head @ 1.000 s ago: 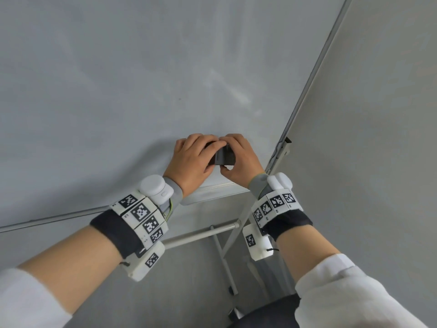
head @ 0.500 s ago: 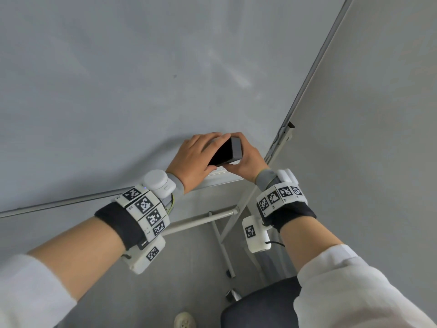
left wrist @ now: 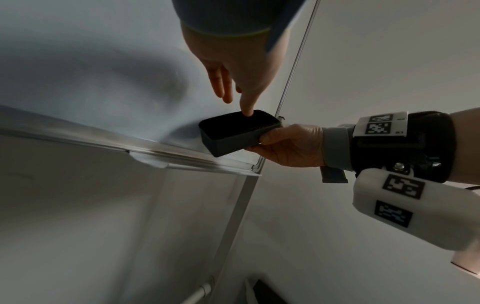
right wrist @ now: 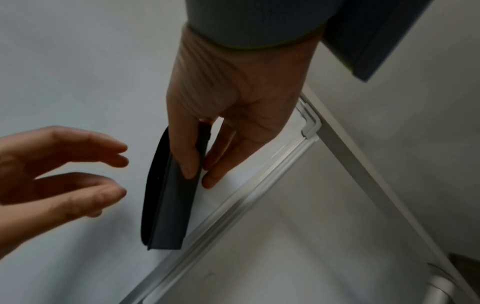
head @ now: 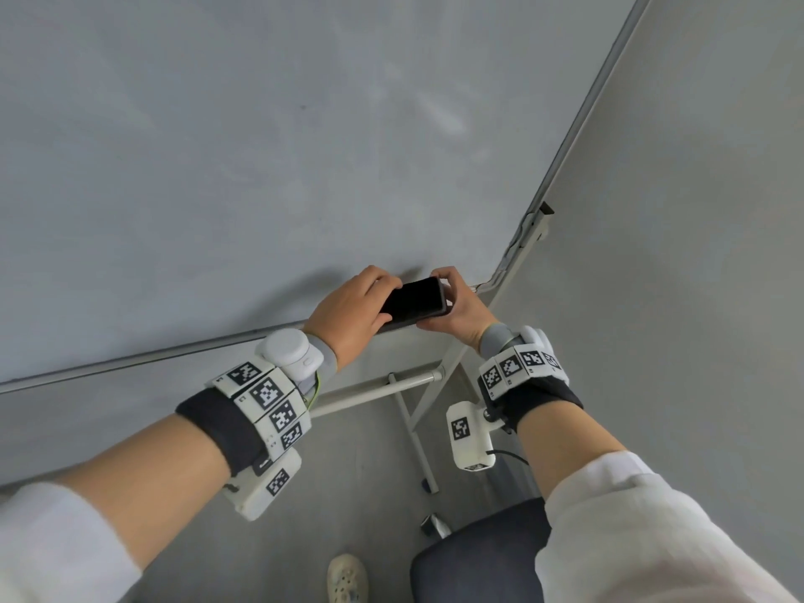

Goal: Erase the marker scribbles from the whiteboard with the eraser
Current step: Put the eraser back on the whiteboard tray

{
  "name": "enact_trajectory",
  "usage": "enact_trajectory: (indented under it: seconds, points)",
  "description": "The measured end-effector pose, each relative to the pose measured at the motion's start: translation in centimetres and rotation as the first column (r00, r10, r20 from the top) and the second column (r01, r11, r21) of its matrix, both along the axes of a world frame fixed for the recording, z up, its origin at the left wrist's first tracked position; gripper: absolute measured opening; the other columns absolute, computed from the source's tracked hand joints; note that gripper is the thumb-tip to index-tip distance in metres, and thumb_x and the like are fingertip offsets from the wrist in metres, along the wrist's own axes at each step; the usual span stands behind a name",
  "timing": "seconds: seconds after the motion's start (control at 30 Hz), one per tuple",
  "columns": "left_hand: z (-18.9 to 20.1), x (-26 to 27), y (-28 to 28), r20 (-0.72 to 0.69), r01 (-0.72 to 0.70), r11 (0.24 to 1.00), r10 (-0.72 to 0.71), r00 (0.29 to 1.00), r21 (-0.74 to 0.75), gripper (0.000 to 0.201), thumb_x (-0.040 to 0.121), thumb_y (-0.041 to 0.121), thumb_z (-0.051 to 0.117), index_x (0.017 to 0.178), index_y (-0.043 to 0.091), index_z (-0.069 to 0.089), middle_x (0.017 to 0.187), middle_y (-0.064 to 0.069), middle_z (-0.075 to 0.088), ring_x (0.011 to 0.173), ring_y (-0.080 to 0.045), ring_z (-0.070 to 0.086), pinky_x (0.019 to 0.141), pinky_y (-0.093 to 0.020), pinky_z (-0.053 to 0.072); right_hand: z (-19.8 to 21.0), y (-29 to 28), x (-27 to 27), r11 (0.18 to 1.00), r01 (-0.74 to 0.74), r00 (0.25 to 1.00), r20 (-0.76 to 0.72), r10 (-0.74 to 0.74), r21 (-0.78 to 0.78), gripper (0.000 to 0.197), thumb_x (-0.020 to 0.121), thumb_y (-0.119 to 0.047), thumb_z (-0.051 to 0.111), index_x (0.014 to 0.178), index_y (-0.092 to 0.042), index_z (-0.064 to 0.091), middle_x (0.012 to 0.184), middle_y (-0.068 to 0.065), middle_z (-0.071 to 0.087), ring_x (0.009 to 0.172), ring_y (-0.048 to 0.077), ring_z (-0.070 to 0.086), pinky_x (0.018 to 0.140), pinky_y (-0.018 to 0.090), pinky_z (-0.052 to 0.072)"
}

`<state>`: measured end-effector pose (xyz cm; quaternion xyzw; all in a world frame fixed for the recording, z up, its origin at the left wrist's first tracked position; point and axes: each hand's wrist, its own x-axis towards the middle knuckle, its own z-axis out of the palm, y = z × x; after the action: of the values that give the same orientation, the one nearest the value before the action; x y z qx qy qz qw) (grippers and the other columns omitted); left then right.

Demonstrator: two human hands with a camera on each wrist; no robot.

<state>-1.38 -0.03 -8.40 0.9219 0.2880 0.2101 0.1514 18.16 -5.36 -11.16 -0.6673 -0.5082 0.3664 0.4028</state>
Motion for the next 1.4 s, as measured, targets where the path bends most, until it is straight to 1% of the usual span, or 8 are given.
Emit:
enact_trajectory:
  seconds: [0.13, 0.3, 0.43, 0.57, 0.7, 0.87, 1.1, 1.4]
  points:
    - [-1.3, -0.2, 0.4, -0.047, -0.023, 0.999, 0.021, 0.999, -0.037, 0.03, 0.087, 0.009, 0.06, 0.117, 0.007, 0.056, 0.117, -0.008, 0.053, 0.098, -0.027, 0.054, 0.073, -0.028, 0.037, -1.2, 0.6, 0.3, 0.998, -0.02, 0.998, -0.067, 0.016, -0.065, 0.055, 0.073, 0.008, 0.074, 0.109, -0.017, 0.04, 0.093, -0.003, 0.062, 0.072, 0.006, 0.06, 0.078, 0.018, 0.05]
    - [-2.6, -0.4, 0.8, -0.115, -0.036, 0.997, 0.028, 0.993, -0.071, 0.021, 0.089, 0.01, 0.058, 0.11, 0.006, 0.06, 0.108, -0.009, 0.056, 0.092, -0.027, 0.053, 0.069, -0.026, 0.031, -2.6, 1.3, 0.3, 0.996, -0.003, 0.993, -0.114, -0.007, -0.086, 0.057, 0.072, 0.007, 0.076, 0.115, -0.014, 0.045, 0.102, 0.006, 0.064, 0.089, 0.013, 0.061, 0.087, 0.022, 0.05]
    - [-3.2, -0.6, 1.4, -0.135, -0.056, 0.993, 0.042, 0.99, -0.1, 0.017, 0.088, 0.008, 0.058, 0.105, 0.004, 0.06, 0.102, -0.01, 0.056, 0.088, -0.029, 0.053, 0.068, -0.029, 0.033, -3.0, 1.9, 0.6, 0.996, 0.038, 0.999, 0.015, -0.037, -0.079, 0.063, 0.072, -0.001, 0.078, 0.127, -0.013, 0.048, 0.115, 0.001, 0.056, 0.091, 0.007, 0.057, 0.075, 0.001, 0.041]
    - [-3.5, -0.7, 1.8, -0.135, -0.063, 0.99, 0.046, 0.99, -0.126, 0.016, 0.088, 0.005, 0.057, 0.104, 0.004, 0.061, 0.101, -0.011, 0.057, 0.088, -0.03, 0.053, 0.069, -0.031, 0.037, -3.7, 2.5, 0.8, 0.987, 0.05, 0.991, 0.13, -0.03, -0.154, 0.065, 0.071, -0.014, 0.082, 0.127, -0.02, 0.049, 0.122, -0.003, 0.056, 0.094, 0.019, 0.062, 0.084, 0.021, 0.047]
    - [-3.6, -0.8, 1.9, -0.134, -0.065, 0.989, 0.047, 0.99, -0.131, 0.016, 0.088, 0.005, 0.057, 0.103, 0.004, 0.061, 0.1, -0.011, 0.056, 0.087, -0.03, 0.053, 0.069, -0.033, 0.04, -3.7, 2.6, 0.7, 0.988, 0.045, 0.976, 0.218, -0.012, -0.146, 0.058, 0.07, -0.017, 0.082, 0.119, -0.023, 0.05, 0.116, -0.008, 0.058, 0.089, 0.018, 0.062, 0.067, 0.01, 0.041]
    - [-3.6, -0.9, 2.0, -0.131, -0.062, 0.99, 0.045, 0.99, -0.128, 0.015, 0.086, 0.004, 0.059, 0.101, 0.004, 0.06, 0.099, -0.011, 0.056, 0.085, -0.031, 0.053, 0.069, -0.034, 0.04, -3.3, 2.5, 0.6, 0.989, 0.064, 0.966, 0.257, -0.028, -0.133, 0.059, 0.068, -0.017, 0.083, 0.115, -0.021, 0.05, 0.11, -0.012, 0.057, 0.07, -0.001, 0.055, 0.058, 0.001, 0.037]
    - [-3.7, -0.9, 2.0, -0.137, -0.056, 0.989, 0.037, 0.99, -0.137, 0.014, 0.088, 0.006, 0.057, 0.103, 0.005, 0.059, 0.101, -0.01, 0.055, 0.084, -0.03, 0.053, 0.068, -0.033, 0.039, -3.3, 2.4, 0.6, 0.983, 0.136, 0.936, 0.34, -0.086, -0.124, 0.047, 0.065, -0.027, 0.086, 0.095, -0.024, 0.05, 0.096, -0.011, 0.058, 0.075, 0.008, 0.054, 0.065, 0.018, 0.038]
    - [-3.7, -1.0, 2.2, -0.18, -0.051, 0.988, 0.023, 0.983, -0.148, 0.015, 0.091, 0.009, 0.053, 0.105, 0.006, 0.057, 0.104, -0.008, 0.052, 0.085, -0.028, 0.052, 0.067, -0.03, 0.036, -2.9, 2.6, 0.7, 0.981, 0.071, 0.937, 0.349, -0.004, -0.179, 0.043, 0.07, -0.022, 0.081, 0.103, -0.02, 0.053, 0.09, -0.01, 0.057, 0.068, 0.004, 0.054, 0.058, 0.009, 0.037]
